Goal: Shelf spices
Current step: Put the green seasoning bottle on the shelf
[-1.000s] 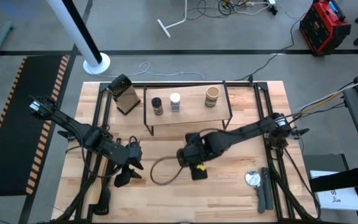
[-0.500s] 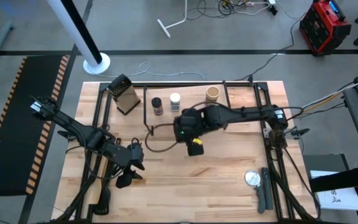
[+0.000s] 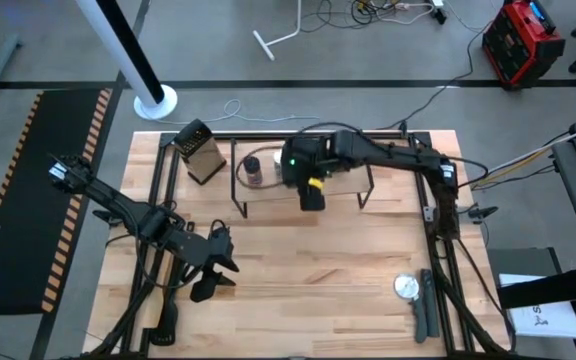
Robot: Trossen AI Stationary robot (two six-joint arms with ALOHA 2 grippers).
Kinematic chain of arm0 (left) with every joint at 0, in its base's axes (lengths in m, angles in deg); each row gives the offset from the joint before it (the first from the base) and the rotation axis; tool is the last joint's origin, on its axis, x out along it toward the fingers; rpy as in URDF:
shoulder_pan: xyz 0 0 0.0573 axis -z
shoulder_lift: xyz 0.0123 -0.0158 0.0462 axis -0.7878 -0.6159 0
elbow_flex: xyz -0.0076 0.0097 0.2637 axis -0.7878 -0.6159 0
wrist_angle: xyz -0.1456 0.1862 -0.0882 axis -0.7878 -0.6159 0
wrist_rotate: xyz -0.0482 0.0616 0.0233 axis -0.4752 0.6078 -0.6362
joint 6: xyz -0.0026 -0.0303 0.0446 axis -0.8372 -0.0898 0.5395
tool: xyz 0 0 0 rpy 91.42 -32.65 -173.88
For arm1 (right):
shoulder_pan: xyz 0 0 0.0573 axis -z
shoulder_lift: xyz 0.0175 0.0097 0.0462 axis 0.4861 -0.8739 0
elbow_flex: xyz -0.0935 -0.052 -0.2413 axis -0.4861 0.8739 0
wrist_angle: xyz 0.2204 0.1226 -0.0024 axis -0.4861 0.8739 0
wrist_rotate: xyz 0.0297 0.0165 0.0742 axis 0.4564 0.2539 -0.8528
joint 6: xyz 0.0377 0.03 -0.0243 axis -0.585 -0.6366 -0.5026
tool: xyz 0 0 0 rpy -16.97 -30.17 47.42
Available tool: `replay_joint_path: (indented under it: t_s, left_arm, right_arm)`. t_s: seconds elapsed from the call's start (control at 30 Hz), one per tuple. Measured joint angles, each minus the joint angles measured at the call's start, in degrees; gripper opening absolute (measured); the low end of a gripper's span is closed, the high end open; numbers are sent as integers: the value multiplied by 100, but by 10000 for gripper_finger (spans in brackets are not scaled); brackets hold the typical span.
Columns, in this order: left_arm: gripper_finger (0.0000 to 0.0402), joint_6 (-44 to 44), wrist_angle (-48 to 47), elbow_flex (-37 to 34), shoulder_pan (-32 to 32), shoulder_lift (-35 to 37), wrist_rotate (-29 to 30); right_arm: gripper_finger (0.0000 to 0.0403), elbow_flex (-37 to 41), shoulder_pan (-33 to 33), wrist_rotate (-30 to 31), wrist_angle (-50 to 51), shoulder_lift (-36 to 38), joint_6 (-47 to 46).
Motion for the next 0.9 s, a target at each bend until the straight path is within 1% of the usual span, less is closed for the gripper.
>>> replay_joint_path:
  t_s: [0.13,0.37,0.53,0.67,0.8,0.9]
  left_arm:
    - [173,-78,37,0,0,0,-1]
    - [180,-114,80,0,0,0,87]
    - [177,-116,186,0,0,0,199]
    - [171,-122,301,0,0,0,243]
    - [169,-179,383,0,0,0,243]
    - [171,-258,387,0,0,2,240]
  right_arm:
    - [177,0,349,-307,-2,0,121]
    - [177,0,660,-430,-13,0,269]
    - [177,10,708,-454,-10,-56,349]
    - [192,76,708,-444,-123,-57,406]
    - [200,83,706,-263,-184,-57,400]
    - [198,83,708,-254,-177,-57,422]
